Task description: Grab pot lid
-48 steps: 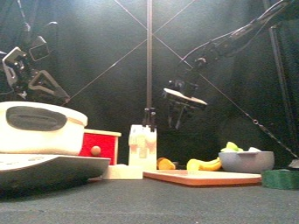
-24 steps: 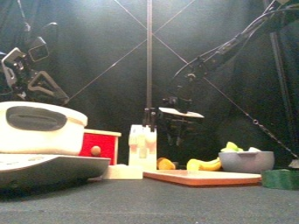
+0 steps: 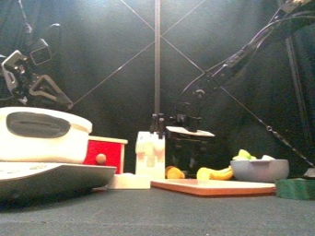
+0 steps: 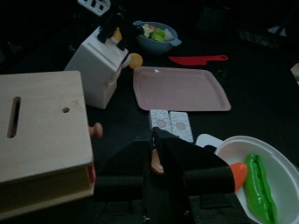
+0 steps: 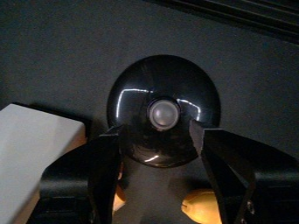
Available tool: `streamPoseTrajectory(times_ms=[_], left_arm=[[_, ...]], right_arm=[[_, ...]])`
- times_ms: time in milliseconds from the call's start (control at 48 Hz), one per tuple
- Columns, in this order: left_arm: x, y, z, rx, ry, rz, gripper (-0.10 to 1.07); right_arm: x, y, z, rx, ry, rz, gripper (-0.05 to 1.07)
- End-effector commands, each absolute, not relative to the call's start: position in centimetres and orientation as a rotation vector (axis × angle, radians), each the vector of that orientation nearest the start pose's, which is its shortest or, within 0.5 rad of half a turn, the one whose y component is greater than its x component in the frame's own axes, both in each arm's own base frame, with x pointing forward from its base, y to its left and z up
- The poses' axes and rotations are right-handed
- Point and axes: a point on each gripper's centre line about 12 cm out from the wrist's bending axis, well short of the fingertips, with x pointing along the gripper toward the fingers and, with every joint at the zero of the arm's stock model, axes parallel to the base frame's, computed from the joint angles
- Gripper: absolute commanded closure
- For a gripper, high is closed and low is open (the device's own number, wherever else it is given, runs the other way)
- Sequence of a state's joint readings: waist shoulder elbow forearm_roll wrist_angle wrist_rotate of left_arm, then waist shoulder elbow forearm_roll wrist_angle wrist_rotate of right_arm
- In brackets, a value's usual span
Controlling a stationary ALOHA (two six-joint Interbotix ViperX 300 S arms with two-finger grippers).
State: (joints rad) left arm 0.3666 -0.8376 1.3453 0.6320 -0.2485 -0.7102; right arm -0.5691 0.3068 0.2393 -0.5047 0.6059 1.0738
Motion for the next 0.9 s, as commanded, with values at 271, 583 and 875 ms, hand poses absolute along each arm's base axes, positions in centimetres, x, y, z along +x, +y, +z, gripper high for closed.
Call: streamPoseTrajectory(times_ms=[271,583,875], left_arm=[[18.6,5.4,19.5,-0.168,0.273,0.233,0.42],[18.6,5.4,19.5,-0.168,0.273,0.235,0.42],[18.6,5.4,19.5,-0.168,0.273,0.235,0.42]], right_arm=[[37.3,-28.4,13.9,0.683,0.803,-1.095,0.11],[37.3,-29.0,13.1,0.687,0.806,-1.098,0.12],[37.2,-29.1,13.1,0.682,0.809,-1.101,0.23]])
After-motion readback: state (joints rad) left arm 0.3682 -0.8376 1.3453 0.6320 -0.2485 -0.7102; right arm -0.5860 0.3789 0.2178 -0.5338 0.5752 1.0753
